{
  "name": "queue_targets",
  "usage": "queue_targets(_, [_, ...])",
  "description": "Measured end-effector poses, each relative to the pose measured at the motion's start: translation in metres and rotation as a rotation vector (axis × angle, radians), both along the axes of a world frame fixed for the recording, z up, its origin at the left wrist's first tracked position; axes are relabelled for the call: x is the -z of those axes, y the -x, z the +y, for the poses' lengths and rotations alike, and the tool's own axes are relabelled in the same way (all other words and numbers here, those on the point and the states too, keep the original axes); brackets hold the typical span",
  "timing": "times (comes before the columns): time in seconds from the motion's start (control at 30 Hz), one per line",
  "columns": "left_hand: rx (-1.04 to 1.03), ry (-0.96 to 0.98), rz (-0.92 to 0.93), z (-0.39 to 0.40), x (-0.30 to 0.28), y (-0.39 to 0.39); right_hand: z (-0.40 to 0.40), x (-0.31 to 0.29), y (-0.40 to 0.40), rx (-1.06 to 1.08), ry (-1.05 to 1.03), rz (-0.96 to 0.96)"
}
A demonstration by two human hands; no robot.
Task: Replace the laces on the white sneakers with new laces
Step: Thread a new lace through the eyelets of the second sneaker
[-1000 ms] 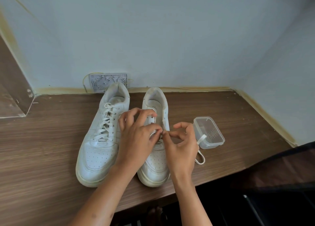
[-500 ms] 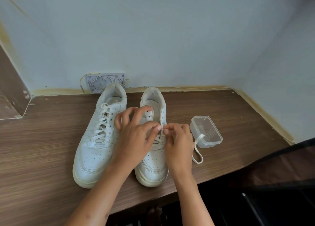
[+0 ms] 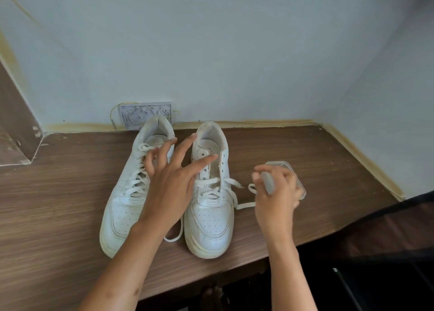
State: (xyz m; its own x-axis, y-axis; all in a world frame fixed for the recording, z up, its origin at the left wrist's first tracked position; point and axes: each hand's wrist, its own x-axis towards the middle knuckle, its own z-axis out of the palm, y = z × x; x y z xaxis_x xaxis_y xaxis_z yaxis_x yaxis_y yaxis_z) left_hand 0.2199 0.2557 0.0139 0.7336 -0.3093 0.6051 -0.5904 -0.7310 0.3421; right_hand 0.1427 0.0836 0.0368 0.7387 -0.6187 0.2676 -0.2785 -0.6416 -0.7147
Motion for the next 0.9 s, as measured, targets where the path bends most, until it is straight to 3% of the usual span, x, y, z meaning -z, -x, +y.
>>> queue_targets(0.1, [-0.017,-0.013,0.008,0.001,0.000,0.001,0.015,0.007,-0.007,-0.225,0.133,0.065])
queue_targets(0.2, [-0.040,-0.027,0.037,0.003,0.000,0.002,0.023,0.014,-0.010,-0.248,0.174,0.076])
queue_targets(0.33, [-0.074,-0.045,0.045,0.002,0.000,0.003,0.011,0.012,-0.008,-0.115,0.243,0.066])
queue_targets(0.5, [-0.088,-0.033,0.032,0.002,0.001,0.001,-0.019,0.006,0.002,0.285,0.165,0.014])
queue_targets(0.57, [-0.094,-0.029,0.031,0.001,0.001,0.001,-0.023,0.005,0.004,0.298,0.139,-0.022])
queue_targets(0.77, [-0.096,-0.016,0.034,0.001,0.002,0.001,0.001,0.010,-0.007,-0.156,0.228,0.017])
queue_targets(0.9, [-0.096,-0.022,0.036,0.001,0.002,0.001,0.017,0.020,-0.012,-0.252,0.233,0.050])
